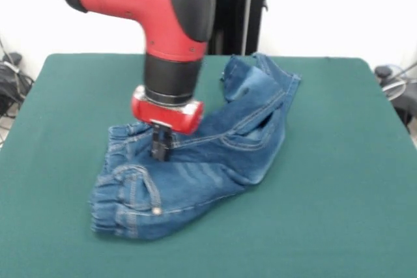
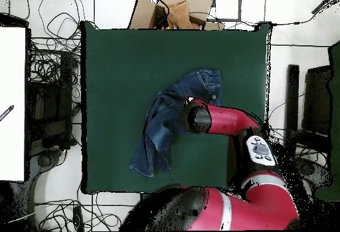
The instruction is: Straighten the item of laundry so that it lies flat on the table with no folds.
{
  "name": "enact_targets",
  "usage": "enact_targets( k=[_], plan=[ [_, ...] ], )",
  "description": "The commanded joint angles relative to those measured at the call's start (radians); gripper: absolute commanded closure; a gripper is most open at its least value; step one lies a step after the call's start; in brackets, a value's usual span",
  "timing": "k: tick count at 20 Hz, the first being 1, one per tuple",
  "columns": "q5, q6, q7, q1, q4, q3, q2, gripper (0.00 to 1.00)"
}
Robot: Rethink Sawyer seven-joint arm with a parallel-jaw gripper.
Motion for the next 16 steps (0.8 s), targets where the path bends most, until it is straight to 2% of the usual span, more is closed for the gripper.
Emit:
enact_targets(
  k=[1,8,16],
  plan=[
    [-0.148,0.034,-0.194,-0.156,0.092,0.135,-0.018,1.0],
    [-0.25,0.059,-0.226,-0.274,0.074,0.207,-0.005,1.0],
    [-0.324,0.073,-0.208,-0.316,0.063,0.254,0.003,1.0]
  ],
)
